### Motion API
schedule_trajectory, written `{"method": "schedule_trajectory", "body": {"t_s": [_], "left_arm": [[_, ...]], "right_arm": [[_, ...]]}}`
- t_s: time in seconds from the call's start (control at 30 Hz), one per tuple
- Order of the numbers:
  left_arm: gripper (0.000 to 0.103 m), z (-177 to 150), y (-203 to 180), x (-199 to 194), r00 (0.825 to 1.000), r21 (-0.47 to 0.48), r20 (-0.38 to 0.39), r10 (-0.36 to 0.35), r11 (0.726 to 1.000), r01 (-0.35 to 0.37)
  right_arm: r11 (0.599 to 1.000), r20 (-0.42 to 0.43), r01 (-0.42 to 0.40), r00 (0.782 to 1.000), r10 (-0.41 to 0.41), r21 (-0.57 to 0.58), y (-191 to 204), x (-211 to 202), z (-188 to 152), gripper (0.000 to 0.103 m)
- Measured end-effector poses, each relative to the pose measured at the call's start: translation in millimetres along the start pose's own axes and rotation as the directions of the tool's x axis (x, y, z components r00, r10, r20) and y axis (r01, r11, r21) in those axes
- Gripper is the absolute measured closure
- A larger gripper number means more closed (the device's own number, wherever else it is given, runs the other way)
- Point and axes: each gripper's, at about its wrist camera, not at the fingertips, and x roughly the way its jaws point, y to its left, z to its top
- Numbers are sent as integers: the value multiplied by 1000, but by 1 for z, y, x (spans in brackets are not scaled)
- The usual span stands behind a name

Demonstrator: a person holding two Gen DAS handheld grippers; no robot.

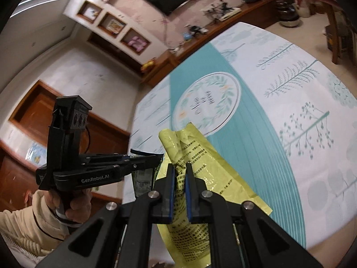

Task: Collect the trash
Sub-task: 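Carry the yellow pouch and green wrapper down over the black bin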

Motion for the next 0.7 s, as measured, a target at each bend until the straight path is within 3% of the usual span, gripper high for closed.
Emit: {"method": "schedule_trajectory", "body": {"t_s": [0.17, 0.37, 0.7], "left_arm": [[98, -55, -36, -35, 998, -89, 57, 27, 996, -22], [98, -122, -91, -50, 991, -143, 101, 87, 987, -72], [98, -196, -131, -4, 994, -191, 9, 107, 976, -104]], "right_arm": [[994, -39, -61, 998, 57, -89, 11, -43, -32, 95], [982, -113, -106, 990, 89, -155, 11, -90, -82, 95], [985, -203, -77, 978, 45, -156, -20, -108, -159, 95]]}}
